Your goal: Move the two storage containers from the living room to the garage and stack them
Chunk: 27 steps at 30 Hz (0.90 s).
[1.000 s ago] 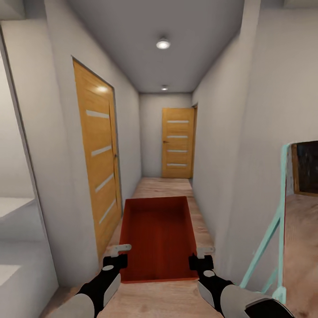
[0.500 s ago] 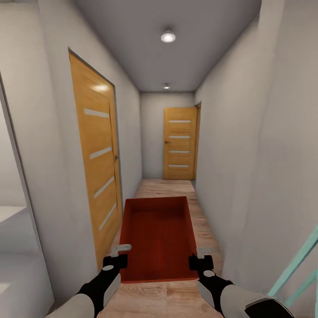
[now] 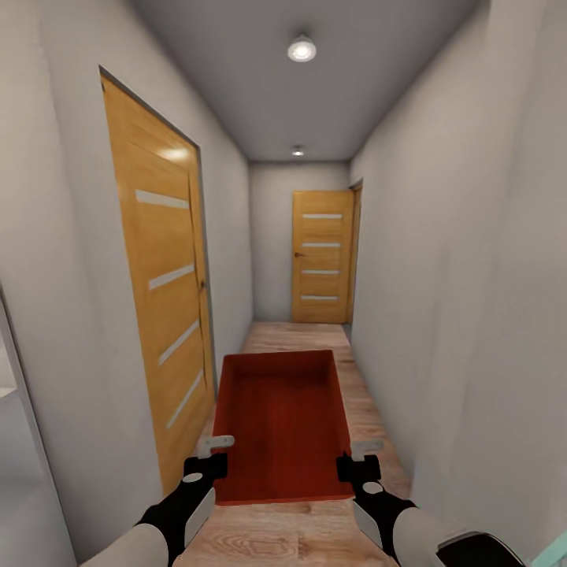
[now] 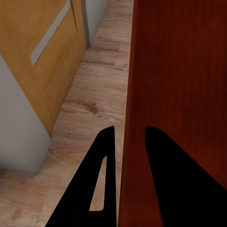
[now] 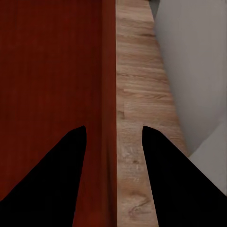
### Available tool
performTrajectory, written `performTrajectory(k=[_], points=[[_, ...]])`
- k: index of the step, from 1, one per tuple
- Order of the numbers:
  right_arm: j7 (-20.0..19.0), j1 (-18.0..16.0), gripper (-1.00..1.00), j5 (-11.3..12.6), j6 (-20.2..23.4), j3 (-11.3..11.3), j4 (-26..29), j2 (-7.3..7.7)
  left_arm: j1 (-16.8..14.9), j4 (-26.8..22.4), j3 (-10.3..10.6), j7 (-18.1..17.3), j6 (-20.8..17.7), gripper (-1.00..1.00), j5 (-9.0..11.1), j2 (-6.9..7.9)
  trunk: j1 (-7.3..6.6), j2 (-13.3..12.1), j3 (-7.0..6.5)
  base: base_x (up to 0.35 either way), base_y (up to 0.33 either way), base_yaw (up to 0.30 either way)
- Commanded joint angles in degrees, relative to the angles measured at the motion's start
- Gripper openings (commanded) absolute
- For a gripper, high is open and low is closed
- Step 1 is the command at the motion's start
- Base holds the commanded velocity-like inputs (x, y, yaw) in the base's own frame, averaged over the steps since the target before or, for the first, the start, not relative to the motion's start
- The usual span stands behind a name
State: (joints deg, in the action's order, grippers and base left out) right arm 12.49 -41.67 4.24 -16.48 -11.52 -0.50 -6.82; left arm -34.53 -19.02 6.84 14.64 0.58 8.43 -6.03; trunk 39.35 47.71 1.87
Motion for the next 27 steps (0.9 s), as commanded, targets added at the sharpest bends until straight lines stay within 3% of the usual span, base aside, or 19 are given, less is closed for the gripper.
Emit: performTrajectory(k=[1,27], points=[[-1.24,-0.08,-1.0,-1.14,-5.85,3.38,0.15,-0.04,-0.01,0.04,-0.51,0.65,0.04,-1.0,0.62,3.19,0.05,0.08,0.1,0.323,0.0,0.0],[-1.24,-0.08,-1.0,-1.15,-5.85,3.35,0.15,-0.07,-0.01,0.04,-0.51,0.65,0.04,-1.0,0.62,3.2,0.05,0.08,0.1,0.323,0.0,0.0]])
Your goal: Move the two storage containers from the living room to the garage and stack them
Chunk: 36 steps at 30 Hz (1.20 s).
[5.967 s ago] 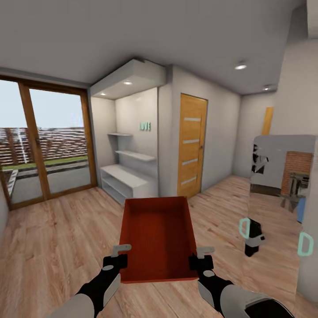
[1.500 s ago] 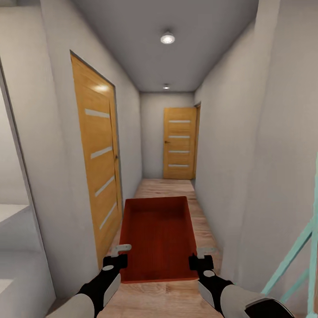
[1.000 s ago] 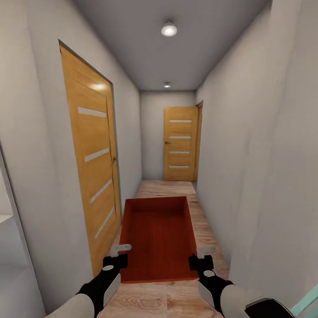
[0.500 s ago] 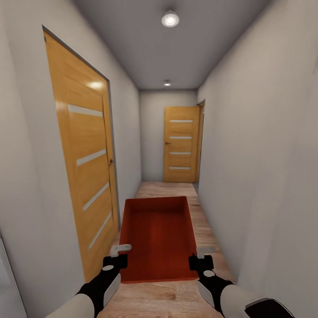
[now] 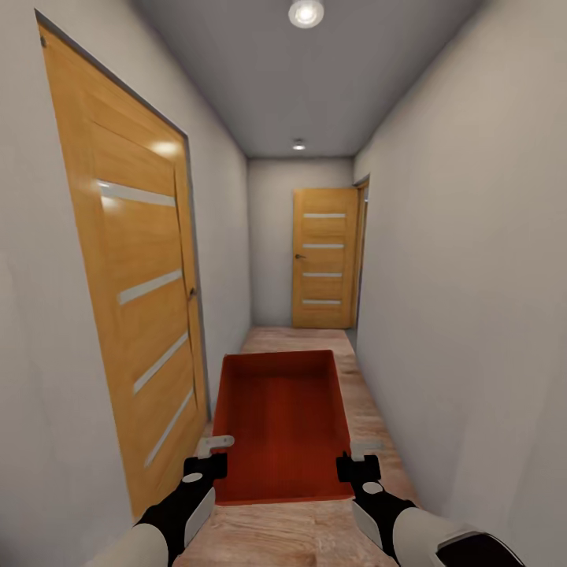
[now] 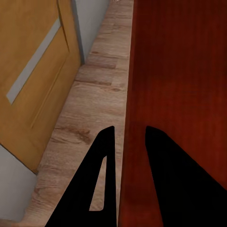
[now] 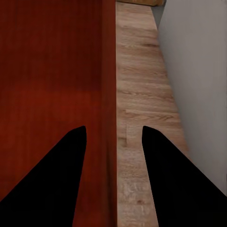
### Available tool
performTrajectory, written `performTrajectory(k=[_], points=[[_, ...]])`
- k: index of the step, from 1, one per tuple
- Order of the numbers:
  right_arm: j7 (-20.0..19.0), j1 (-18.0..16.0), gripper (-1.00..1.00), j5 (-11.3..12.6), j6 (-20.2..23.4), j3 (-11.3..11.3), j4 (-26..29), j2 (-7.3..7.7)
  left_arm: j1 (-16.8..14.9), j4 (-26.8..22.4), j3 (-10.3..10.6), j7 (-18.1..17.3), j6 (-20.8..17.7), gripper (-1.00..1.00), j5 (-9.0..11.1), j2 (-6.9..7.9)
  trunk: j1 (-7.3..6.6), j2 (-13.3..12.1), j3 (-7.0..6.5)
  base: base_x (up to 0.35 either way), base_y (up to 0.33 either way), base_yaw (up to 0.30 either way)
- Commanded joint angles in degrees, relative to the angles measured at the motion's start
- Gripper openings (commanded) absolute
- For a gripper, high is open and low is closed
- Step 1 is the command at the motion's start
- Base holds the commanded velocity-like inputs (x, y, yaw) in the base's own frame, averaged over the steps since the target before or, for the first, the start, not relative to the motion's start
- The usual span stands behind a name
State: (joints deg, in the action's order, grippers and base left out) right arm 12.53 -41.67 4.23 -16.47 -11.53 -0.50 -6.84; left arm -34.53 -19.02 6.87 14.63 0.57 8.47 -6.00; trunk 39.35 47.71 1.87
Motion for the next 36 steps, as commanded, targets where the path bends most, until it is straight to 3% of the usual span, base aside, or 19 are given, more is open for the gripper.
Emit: performTrajectory(k=[1,36], points=[[-1.28,-0.07,-1.0,-1.15,-5.86,3.35,0.15,-0.06,-0.01,0.04,-0.54,0.66,0.04,-1.0,0.59,3.18,0.05,0.08,0.1,0.323,0.0,0.0],[-1.28,-0.07,-1.0,-1.1,-5.86,3.38,0.15,-0.1,-0.01,0.04,-0.54,0.66,0.04,-1.0,0.59,3.21,0.05,0.08,0.1,0.323,0.0,0.0]])
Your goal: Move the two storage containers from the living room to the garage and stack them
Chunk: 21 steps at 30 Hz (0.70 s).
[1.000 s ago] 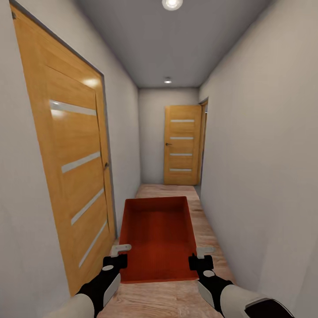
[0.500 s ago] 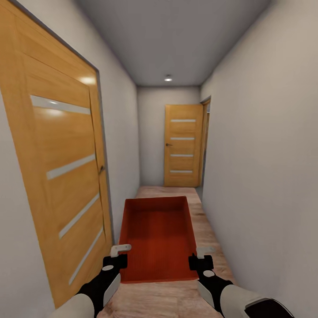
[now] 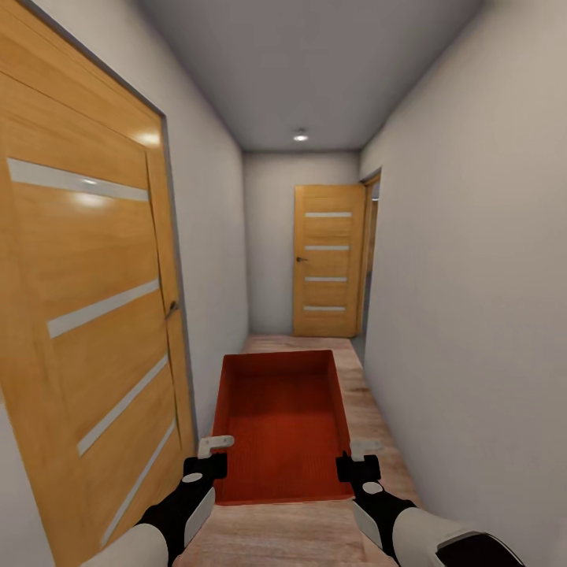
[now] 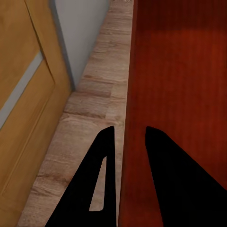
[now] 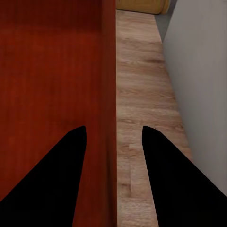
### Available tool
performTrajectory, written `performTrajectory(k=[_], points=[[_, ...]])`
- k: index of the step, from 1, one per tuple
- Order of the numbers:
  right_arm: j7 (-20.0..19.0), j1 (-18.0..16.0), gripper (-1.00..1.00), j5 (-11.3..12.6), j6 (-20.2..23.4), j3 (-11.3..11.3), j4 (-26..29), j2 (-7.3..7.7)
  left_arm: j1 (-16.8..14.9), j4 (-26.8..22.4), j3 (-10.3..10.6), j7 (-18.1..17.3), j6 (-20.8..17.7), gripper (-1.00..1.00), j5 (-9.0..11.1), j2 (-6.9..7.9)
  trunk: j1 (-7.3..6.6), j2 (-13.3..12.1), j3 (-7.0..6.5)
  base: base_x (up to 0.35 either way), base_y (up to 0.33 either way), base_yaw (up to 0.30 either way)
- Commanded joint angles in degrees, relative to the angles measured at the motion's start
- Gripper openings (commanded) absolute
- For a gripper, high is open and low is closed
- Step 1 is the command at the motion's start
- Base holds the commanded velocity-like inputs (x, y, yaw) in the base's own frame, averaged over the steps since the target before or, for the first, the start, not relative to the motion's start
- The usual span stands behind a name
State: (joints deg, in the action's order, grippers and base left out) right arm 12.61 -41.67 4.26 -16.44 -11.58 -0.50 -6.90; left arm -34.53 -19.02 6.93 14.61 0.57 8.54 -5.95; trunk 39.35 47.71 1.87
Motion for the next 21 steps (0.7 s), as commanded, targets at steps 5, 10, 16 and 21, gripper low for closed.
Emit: performTrajectory(k=[5,10,16,21], points=[[0.57,-0.07,-1.0,2.65,-0.17,-3.0,0.15,-0.44,0.0,-0.02,0.44,0.14,0.13,-1.0,0.69,0.86,0.05,0.08,0.1,0.065,0.0,0.0],[0.57,-0.07,-1.0,6.21,-0.69,-6.39,0.15,-0.49,-0.01,-0.04,0.48,0.16,0.13,-1.0,0.69,0.88,0.05,0.08,0.1,0.0,0.0,0.0],[0.57,-0.07,-1.0,10.98,-0.81,-11.24,0.15,-0.49,-0.01,-0.05,0.35,0.13,0.1,-1.0,0.7,0.85,0.05,0.08,0.1,0.0,0.0,0.0],[0.57,-0.07,-1.0,14.05,-0.73,-14.35,0.15,-0.49,-0.01,0.01,0.26,0.12,0.05,-1.0,0.74,0.83,0.05,0.08,0.1,0.135,0.0,0.0]])
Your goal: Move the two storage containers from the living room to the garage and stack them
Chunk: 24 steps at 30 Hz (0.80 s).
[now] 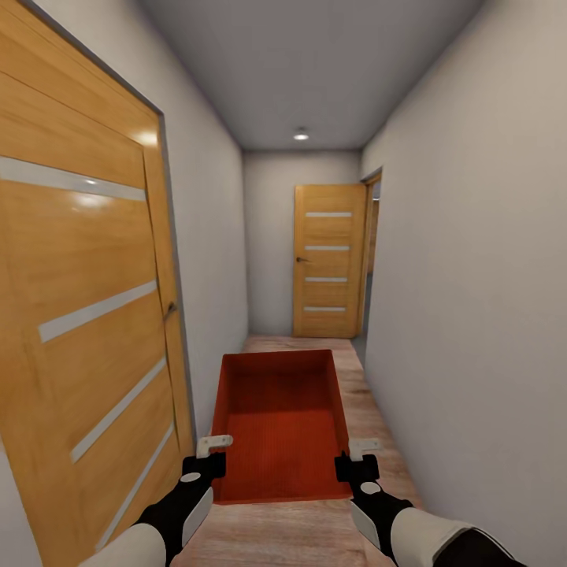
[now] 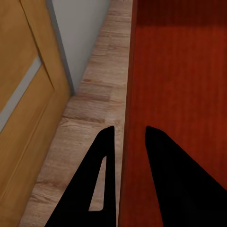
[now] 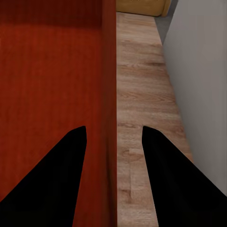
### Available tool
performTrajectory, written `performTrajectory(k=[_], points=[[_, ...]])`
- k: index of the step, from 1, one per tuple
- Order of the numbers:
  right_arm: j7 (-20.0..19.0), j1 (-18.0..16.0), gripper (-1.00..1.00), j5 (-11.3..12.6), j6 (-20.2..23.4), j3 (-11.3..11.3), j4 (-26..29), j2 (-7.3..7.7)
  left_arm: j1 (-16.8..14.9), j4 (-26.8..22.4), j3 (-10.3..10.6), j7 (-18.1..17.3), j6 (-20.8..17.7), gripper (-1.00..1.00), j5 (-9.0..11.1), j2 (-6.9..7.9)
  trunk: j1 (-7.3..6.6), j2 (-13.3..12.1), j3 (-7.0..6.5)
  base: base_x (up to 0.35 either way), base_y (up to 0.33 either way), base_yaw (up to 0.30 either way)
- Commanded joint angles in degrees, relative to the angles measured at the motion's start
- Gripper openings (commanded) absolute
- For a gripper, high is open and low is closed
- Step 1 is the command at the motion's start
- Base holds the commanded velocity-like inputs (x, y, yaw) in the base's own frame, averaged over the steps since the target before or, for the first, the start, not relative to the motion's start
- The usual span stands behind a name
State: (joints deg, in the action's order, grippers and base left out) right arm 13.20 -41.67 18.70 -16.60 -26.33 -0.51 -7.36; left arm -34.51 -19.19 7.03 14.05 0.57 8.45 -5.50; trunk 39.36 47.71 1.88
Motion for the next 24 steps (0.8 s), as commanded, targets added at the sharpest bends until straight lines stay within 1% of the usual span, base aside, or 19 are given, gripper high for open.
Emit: performTrajectory(k=[1,7,13,14,24], points=[[-0.02,-0.07,-1.0,0.15,-0.55,-0.15,0.16,-0.03,-0.03,0.18,0.16,0.68,0.04,-1.0,0.81,0.38,0.04,0.07,0.09,0.279,0.0,0.0],[-0.02,-0.07,-1.0,2.99,-0.5,-3.04,0.16,-0.03,-0.03,0.21,0.12,0.68,0.04,-1.0,0.86,0.37,0.04,0.07,0.09,0.308,0.0,0.0],[-0.02,-0.07,-1.0,5.34,-0.48,-5.42,0.16,-0.03,-0.03,0.21,0.09,0.68,0.04,-1.0,0.86,0.36,0.04,0.07,0.09,0.321,0.0,0.0],[-0.02,-0.07,-1.0,-13.95,-1.59,13.51,0.16,-0.03,-0.03,0.21,-0.09,1.25,0.04,-1.0,0.86,1.39,0.04,0.07,0.09,0.321,0.0,0.0],[-0.02,-0.07,-1.0,-13.93,-1.53,13.55,0.16,-0.03,-0.03,0.21,-0.09,1.24,0.04,-1.0,0.95,1.37,0.04,0.07,0.09,0.321,0.0,0.0]])
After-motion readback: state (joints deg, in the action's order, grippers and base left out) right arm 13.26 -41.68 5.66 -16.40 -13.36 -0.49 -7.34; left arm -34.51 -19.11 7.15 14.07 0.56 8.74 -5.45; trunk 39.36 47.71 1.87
